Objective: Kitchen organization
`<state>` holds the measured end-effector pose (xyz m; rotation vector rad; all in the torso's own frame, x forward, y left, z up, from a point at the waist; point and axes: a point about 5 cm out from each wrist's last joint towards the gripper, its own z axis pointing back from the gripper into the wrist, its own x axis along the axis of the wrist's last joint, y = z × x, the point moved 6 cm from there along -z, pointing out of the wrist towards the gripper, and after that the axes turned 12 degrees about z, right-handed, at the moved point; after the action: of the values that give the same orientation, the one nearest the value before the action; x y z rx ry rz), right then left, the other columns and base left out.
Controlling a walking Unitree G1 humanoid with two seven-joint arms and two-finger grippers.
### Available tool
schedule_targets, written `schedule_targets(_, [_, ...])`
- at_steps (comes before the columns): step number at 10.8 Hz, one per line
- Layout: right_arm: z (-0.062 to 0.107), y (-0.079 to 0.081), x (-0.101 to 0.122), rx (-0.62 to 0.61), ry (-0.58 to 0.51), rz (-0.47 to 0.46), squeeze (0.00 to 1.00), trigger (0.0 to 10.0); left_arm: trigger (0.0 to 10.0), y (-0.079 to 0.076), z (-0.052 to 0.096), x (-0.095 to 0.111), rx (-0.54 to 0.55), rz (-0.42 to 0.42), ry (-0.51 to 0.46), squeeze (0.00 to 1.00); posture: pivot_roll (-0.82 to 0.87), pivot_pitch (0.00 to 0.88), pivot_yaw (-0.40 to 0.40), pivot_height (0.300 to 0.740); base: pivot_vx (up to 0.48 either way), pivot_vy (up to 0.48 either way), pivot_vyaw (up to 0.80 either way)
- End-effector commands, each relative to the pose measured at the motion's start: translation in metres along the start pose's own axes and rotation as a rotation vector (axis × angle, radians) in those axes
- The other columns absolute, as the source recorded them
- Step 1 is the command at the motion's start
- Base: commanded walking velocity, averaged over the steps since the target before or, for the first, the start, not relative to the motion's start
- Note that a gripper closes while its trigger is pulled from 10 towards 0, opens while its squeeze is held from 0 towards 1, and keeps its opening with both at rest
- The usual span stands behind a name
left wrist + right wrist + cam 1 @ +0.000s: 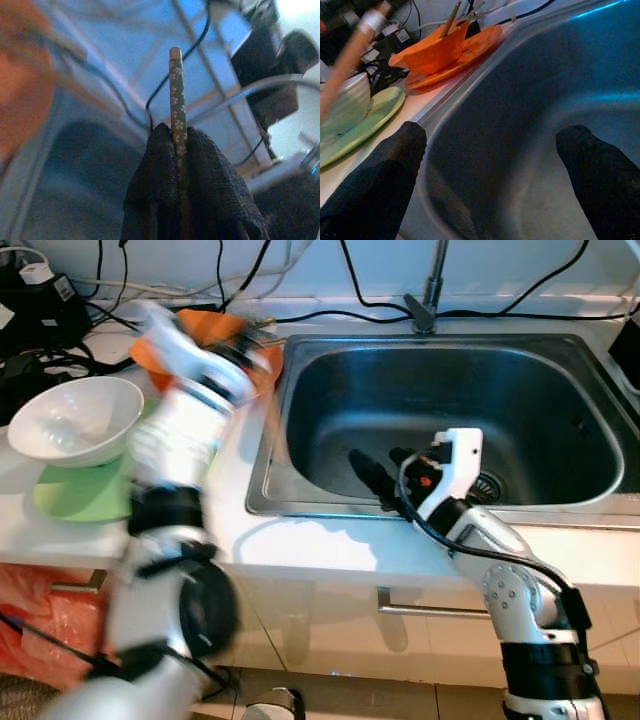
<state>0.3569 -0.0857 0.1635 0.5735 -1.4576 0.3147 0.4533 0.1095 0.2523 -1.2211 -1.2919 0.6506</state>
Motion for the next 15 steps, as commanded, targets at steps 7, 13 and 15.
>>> schedule_targets(7, [0.008, 0.017, 0.033, 0.338, -0.010, -0.168, 0.00, 10.0, 0.0, -0.006, -0.008, -0.066, -0.119, 0.109, 0.216, 0.00, 0.18, 0.076, 0.102, 0.740, 0.000, 0.000, 0.00])
schedule_targets(13, [0.007, 0.040, 0.028, 0.516, 0.043, -0.221, 0.00, 4.1, 0.0, -0.025, -0.012, -0.092, -0.197, 0.174, 0.290, 0.00, 0.18, 0.083, 0.104, 0.740, 0.000, 0.000, 0.00])
schedule_targets(15, [0.002, 0.045, 0.026, 0.550, 0.056, -0.220, 0.00, 0.0, 0.0, -0.031, -0.011, -0.101, -0.214, 0.188, 0.313, 0.00, 0.18, 0.086, 0.102, 0.740, 0.000, 0.000, 0.00])
